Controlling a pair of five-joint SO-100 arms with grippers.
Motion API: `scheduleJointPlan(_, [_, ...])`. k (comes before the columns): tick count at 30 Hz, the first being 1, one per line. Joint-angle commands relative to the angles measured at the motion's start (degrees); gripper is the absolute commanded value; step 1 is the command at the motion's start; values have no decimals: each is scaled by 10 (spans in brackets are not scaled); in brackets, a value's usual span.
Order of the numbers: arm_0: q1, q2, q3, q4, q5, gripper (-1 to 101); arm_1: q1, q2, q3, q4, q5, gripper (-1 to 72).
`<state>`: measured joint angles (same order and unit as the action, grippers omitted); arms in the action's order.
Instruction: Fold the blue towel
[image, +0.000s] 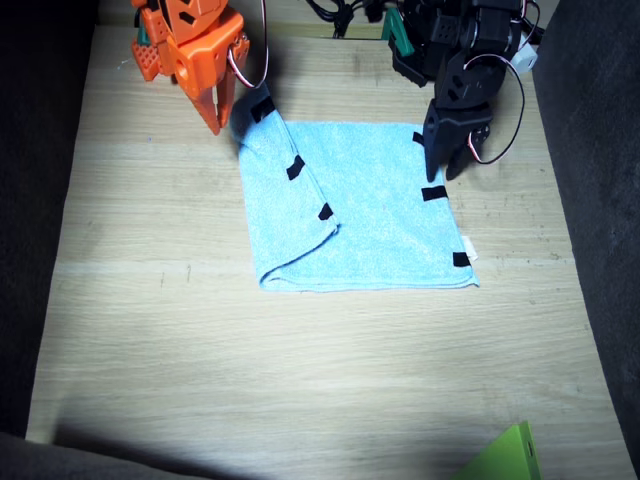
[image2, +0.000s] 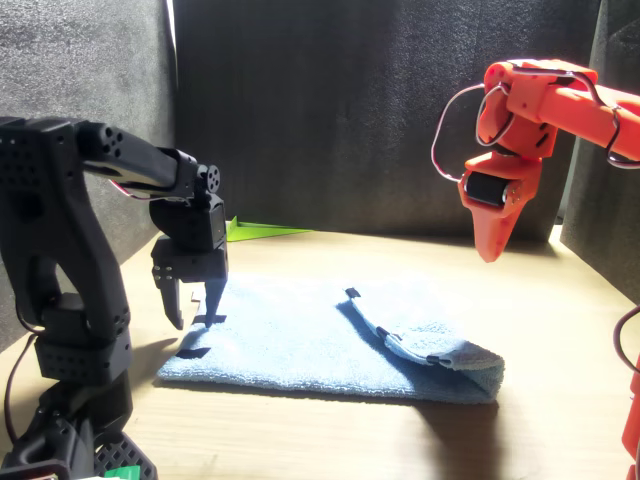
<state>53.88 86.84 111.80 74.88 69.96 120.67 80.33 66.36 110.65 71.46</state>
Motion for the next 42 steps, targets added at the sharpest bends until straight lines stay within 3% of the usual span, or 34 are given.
scheduleJointPlan(1, [-13,-3,-2,11,2,187,-1,11,-11,7,4,53])
scheduleJointPlan(10, [-24,-35,-25,29,-2,144,-17,22,-15,7,-2,53])
scheduleJointPlan(15, [-24,-45,-33,32,3,-2,-31,28,-12,7,-9,53])
scheduleJointPlan(28, [9,-53,-120,69,3,-3,-12,-4,-15,7,-4,52])
scheduleJointPlan(42, [-83,-174,-266,112,21,-3,4,0,-7,7,9,45])
